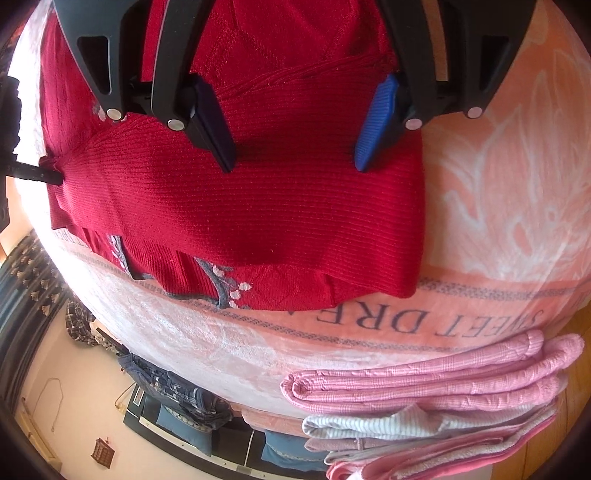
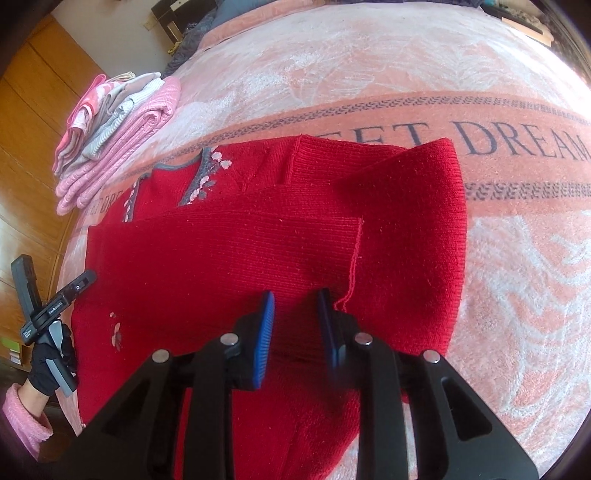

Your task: Fold small clothes

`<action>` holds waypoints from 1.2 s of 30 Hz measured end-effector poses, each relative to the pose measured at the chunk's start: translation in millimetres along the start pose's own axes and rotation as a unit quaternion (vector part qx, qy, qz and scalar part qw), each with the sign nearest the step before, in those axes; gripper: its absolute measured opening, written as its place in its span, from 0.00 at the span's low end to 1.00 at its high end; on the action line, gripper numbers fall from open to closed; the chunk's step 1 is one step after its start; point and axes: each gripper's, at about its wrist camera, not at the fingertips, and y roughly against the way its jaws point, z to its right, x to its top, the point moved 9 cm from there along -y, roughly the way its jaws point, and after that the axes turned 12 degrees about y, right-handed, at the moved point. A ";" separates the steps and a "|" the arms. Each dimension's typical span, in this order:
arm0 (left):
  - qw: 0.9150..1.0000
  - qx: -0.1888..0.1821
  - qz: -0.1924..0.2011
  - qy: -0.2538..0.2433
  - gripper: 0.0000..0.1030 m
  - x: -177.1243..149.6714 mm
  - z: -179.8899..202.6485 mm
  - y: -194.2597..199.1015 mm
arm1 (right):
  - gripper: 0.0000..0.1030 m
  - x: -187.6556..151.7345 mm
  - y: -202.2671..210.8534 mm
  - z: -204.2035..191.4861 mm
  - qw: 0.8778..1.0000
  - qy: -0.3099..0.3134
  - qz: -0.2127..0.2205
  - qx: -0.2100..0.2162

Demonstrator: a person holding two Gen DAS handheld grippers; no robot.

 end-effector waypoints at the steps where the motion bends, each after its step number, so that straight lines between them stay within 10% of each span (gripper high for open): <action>1: 1.000 0.008 -0.002 -0.008 0.66 -0.1 1.4 -0.2 | 0.24 0.5 1.7 0.2 1.000 -0.006 -0.001 0.000; 10: 0.999 -0.013 -0.046 -0.004 0.67 -25.5 12.8 101.5 | 0.48 -38.1 106.1 -72.6 0.998 0.038 -0.003 0.040; 19: 0.980 0.009 -0.194 0.038 0.67 -168.6 -37.5 172.8 | 0.51 -180.3 161.2 -135.5 0.992 0.055 -0.095 0.065; 36: 0.958 -0.022 -0.275 0.078 0.67 -273.8 -71.3 196.2 | 0.54 -307.5 152.2 -116.1 0.984 -0.005 -0.174 0.042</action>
